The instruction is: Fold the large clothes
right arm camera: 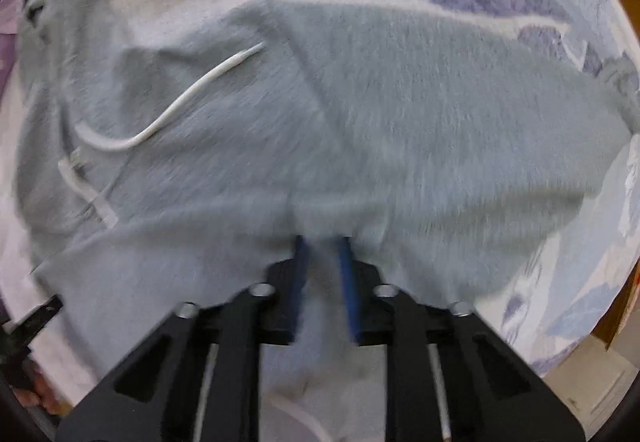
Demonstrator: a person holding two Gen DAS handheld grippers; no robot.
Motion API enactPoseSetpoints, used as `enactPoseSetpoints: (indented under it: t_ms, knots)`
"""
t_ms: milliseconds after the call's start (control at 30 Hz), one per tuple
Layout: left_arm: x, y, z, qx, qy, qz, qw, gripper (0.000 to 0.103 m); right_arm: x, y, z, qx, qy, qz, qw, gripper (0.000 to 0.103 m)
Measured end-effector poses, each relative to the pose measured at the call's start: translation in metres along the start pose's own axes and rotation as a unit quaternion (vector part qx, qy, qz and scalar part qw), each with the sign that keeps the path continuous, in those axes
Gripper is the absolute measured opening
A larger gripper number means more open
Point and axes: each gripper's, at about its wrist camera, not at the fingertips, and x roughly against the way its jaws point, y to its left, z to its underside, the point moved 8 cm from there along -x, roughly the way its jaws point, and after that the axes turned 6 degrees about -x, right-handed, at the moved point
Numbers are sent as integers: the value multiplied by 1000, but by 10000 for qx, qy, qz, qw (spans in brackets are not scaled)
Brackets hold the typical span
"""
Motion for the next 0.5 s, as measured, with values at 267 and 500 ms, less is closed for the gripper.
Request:
enactPoseSetpoints:
  t_ms: [267,500]
  knots:
    - [-28,-3,97,42,394,-156,9991,17,-18,-16,37,57,260,467,9986,5]
    - [-30,-9,102,157,207,70,9996,20,-27,-19,45,18,139,384,9992,6]
